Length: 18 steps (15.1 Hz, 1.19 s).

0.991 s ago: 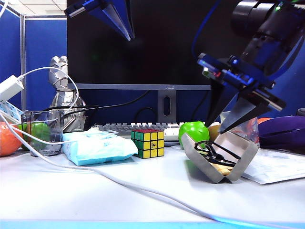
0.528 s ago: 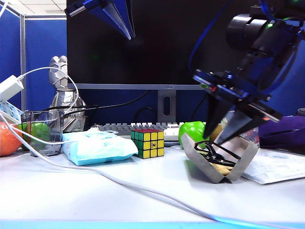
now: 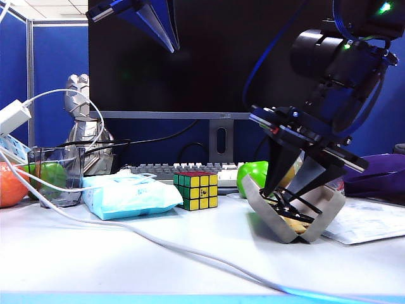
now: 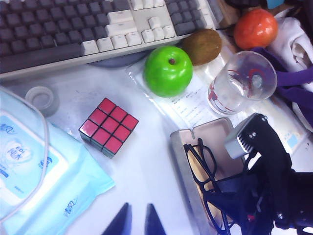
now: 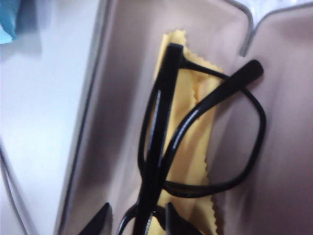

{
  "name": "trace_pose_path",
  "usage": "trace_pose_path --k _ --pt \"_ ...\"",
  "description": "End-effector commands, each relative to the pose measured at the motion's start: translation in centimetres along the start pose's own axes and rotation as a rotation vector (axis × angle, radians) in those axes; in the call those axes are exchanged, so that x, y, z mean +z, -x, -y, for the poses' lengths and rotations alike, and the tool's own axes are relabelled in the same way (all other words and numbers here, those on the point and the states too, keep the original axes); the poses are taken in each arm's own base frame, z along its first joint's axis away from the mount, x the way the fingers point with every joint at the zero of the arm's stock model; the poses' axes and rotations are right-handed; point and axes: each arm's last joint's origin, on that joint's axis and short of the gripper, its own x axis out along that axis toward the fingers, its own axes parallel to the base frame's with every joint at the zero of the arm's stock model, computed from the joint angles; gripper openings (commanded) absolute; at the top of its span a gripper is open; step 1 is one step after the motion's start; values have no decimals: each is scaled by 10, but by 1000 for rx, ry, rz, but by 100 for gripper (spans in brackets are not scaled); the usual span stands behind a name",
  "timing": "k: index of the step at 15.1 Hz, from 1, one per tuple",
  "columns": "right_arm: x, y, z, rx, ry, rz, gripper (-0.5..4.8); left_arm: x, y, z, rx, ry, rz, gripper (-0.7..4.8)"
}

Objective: Pick up the glasses, fold the temples of the glasses, place the glasses into the glasses case, and finally close the glasses case.

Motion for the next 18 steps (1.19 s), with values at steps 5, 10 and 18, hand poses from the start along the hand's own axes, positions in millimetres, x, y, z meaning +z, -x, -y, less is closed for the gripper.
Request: trace_pose_path --k 5,10,18 --pt "28 28 -17 -36 -22 44 209 2 3 1 -6 -16 21 52" --pt "23 20 -12 -80 -100 -24 210 2 3 1 -6 -16 20 52" --pt "22 -1 -5 -91 -117 -80 179 2 3 1 -6 -15 20 52"
